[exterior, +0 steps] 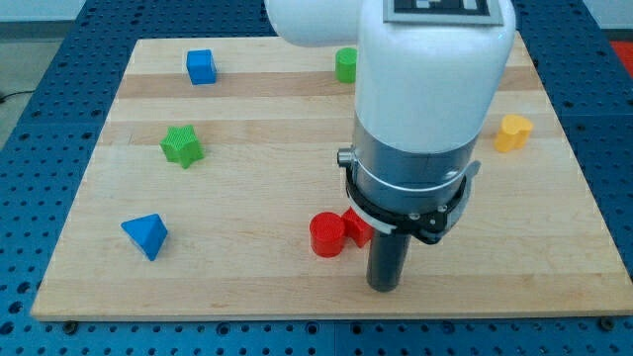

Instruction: Move the red circle to the right of the green star horizontally

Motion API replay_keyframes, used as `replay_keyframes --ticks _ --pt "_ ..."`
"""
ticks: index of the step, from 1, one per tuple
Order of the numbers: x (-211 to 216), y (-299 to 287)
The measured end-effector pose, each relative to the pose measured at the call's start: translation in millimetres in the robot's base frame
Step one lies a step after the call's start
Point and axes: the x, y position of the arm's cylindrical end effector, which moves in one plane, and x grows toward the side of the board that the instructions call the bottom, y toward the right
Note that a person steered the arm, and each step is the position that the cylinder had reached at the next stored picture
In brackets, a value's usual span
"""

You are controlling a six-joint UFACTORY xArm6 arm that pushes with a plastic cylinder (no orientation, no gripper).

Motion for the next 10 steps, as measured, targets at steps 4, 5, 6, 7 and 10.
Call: replay_keyframes --ticks 4,5,6,7,10 --pt "-31 -71" --pt "-35 -50" --pt "-35 -44" --pt "-36 -44" --pt "-60 -43"
